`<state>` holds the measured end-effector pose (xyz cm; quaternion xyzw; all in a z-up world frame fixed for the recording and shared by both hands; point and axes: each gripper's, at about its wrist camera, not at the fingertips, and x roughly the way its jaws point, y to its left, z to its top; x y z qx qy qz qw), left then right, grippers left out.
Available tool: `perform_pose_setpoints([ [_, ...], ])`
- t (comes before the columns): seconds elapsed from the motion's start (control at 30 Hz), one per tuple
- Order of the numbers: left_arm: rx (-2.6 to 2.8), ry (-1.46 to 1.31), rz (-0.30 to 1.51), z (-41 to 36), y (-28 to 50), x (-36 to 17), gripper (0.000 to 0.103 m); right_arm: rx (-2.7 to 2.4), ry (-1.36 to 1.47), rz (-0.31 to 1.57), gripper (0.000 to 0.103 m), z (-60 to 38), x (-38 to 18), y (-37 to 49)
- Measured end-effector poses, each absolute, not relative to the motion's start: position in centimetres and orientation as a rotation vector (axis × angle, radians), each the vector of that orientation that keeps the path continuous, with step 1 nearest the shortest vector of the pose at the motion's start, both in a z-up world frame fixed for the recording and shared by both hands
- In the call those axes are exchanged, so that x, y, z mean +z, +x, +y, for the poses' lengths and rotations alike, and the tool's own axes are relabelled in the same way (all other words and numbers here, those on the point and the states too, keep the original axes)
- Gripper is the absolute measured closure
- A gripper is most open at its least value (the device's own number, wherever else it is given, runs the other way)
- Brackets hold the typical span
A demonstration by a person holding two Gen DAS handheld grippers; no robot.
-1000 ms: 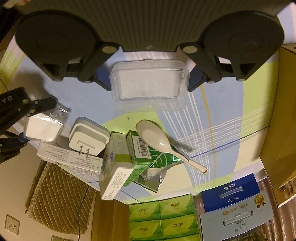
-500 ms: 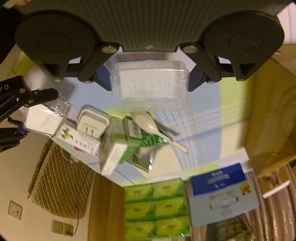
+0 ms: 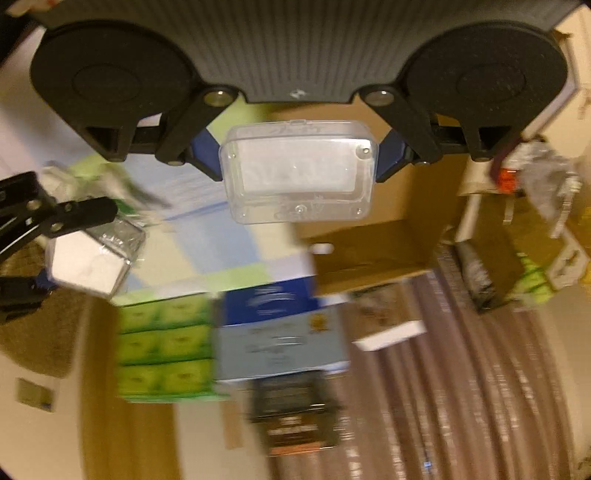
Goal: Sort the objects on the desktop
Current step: 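Carry the clear box with the right gripper into the cardboard box, then open the right gripper to drop the box and return to the table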
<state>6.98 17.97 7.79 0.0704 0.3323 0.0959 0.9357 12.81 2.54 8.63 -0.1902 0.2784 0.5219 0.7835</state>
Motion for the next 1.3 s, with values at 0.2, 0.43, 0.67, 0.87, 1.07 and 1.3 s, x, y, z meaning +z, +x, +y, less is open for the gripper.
perform_pose_setpoints([
  [0.2, 0.215, 0.191, 0.726, 26.8, 8.2, 7.9, 0.020, 1.249, -0.475, 0.552, 0.041, 13.6, 8.2, 11.0],
  [0.43, 0.123, 0.268, 0.801, 31.1, 11.1, 4.8, 0.020, 1.253, -0.662, 0.529, 0.041, 22.7, 4.6, 11.1],
  [0.67, 0.046, 0.340, 0.845, 31.2, 11.9, 1.1, 0.020, 1.243, -0.773, 0.521, 0.041, 24.6, 1.7, 12.2],
  [0.87, 0.057, 0.352, 0.843, 31.6, 12.3, 0.4, 0.014, 1.240, -0.795, 0.544, 0.041, 24.9, 0.6, 12.5],
  [1.07, 0.084, 0.344, 0.790, 32.3, 10.6, 2.5, 0.011, 1.255, -0.822, 0.547, 0.041, 25.1, 0.1, 11.9],
  [1.3, 0.115, 0.317, 0.751, 32.6, 8.6, 4.6, 0.010, 1.267, -0.778, 0.548, 0.024, 25.0, 0.2, 11.9],
])
